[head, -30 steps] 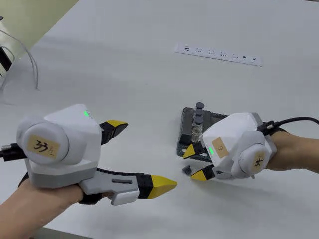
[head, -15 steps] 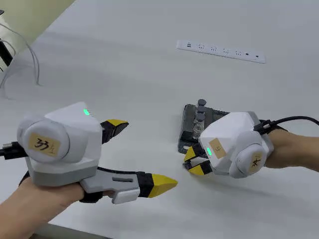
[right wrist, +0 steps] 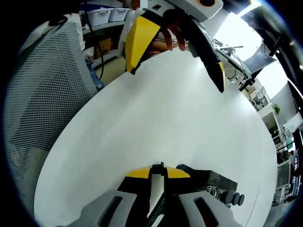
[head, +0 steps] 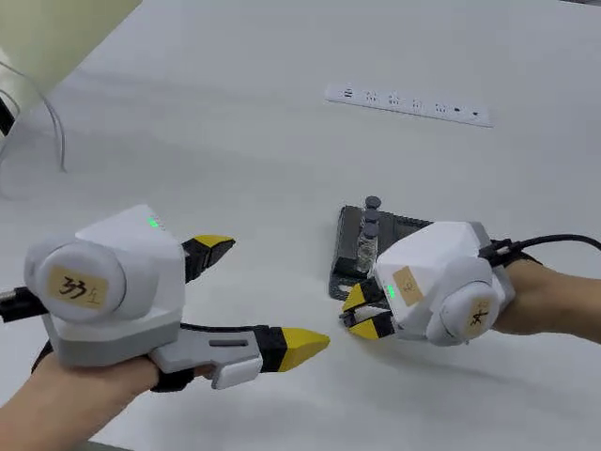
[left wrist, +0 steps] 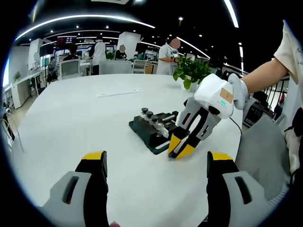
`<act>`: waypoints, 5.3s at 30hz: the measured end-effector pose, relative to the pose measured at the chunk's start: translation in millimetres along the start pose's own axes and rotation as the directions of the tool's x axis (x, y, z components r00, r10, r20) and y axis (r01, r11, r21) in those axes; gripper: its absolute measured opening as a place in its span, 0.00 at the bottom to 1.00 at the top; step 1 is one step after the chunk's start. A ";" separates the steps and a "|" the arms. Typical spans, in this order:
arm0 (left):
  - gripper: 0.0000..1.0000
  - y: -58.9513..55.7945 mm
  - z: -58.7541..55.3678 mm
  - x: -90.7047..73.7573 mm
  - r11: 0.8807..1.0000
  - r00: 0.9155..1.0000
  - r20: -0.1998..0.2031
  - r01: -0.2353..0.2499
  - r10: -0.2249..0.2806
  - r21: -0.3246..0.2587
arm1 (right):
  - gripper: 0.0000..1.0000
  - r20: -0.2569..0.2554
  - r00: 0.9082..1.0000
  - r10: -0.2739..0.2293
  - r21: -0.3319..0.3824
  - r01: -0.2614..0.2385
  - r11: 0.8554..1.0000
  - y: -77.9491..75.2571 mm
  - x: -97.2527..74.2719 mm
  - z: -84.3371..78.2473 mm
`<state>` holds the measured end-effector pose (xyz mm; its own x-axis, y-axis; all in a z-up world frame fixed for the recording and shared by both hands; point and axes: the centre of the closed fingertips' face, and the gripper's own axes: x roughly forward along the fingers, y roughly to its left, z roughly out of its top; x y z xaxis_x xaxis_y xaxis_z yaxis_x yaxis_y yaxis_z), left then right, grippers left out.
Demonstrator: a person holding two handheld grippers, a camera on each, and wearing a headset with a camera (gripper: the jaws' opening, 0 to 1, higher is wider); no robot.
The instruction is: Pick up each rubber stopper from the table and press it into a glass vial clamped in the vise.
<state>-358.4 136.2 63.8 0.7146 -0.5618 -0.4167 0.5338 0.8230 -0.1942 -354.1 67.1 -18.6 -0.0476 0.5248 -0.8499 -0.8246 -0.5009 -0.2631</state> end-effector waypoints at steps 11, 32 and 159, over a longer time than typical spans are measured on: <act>0.73 -13.5 2.4 8.9 0.995 0.997 0.003 0.072 -0.072 -0.062 | 0.05 0.032 0.988 -0.151 0.083 0.148 0.985 -15.7 -23.4 -0.8; 0.36 -41.6 35.5 35.9 0.926 0.957 0.098 0.290 -0.274 -0.240 | 0.05 0.045 0.910 -0.413 -0.004 0.414 0.910 -32.3 -92.3 24.6; 0.03 -118.9 25.0 38.8 0.873 0.888 -0.134 0.458 -0.440 0.169 | 0.12 0.167 0.978 0.122 0.235 -0.159 0.959 21.7 -116.3 45.3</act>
<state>-382.8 14.4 93.0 0.3390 -0.8499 -0.4033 0.8695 0.4467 -0.2105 -392.0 26.4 95.3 -0.2409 0.5672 -0.7876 -0.9154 -0.4024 -0.0099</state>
